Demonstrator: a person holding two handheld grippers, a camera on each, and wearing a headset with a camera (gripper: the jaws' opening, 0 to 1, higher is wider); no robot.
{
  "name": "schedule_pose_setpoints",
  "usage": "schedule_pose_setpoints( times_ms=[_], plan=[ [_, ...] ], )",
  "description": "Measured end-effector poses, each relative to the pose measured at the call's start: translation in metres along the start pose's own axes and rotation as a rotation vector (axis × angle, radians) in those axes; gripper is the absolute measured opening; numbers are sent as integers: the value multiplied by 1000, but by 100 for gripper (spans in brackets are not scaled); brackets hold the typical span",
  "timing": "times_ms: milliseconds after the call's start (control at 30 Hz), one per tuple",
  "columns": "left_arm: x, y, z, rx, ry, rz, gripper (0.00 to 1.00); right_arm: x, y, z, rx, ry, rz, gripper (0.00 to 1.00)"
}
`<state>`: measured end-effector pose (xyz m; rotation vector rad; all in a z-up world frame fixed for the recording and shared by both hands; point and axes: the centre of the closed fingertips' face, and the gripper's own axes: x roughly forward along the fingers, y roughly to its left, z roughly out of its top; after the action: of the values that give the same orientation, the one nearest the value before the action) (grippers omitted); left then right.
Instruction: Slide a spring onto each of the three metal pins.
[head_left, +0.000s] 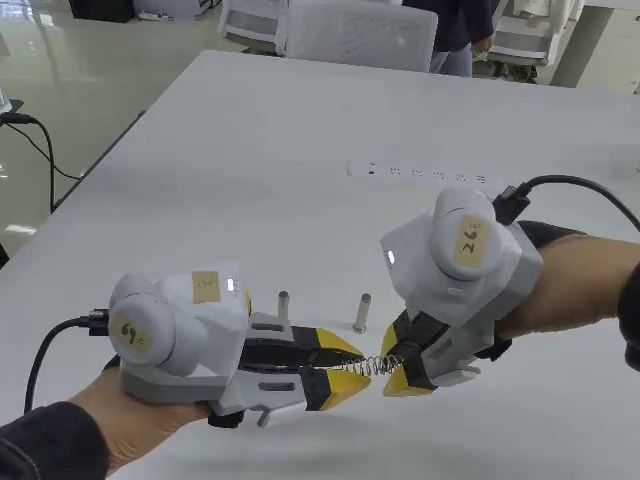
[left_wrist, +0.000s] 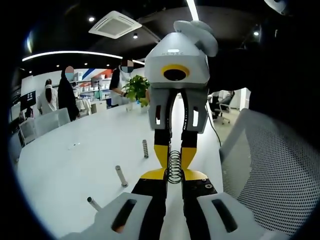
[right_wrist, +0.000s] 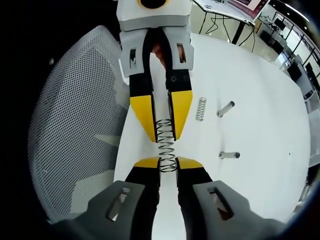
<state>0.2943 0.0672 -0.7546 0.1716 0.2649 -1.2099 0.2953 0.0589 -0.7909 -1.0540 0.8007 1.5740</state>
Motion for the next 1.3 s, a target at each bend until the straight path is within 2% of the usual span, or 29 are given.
schedule_pose_setpoints(
  times_ms=[200, 767, 1300],
  plan=[
    [1, 1, 0, 1, 1, 6, 7, -4, -2, 1, 8, -2, -9, 13],
    [3, 2, -5, 25, 27, 7, 8, -23, -1, 26, 21, -31, -11, 13],
    [4, 2, -5, 22, 22, 6, 8, -27, 2, 44, 12, -42, -11, 13]
  ],
)
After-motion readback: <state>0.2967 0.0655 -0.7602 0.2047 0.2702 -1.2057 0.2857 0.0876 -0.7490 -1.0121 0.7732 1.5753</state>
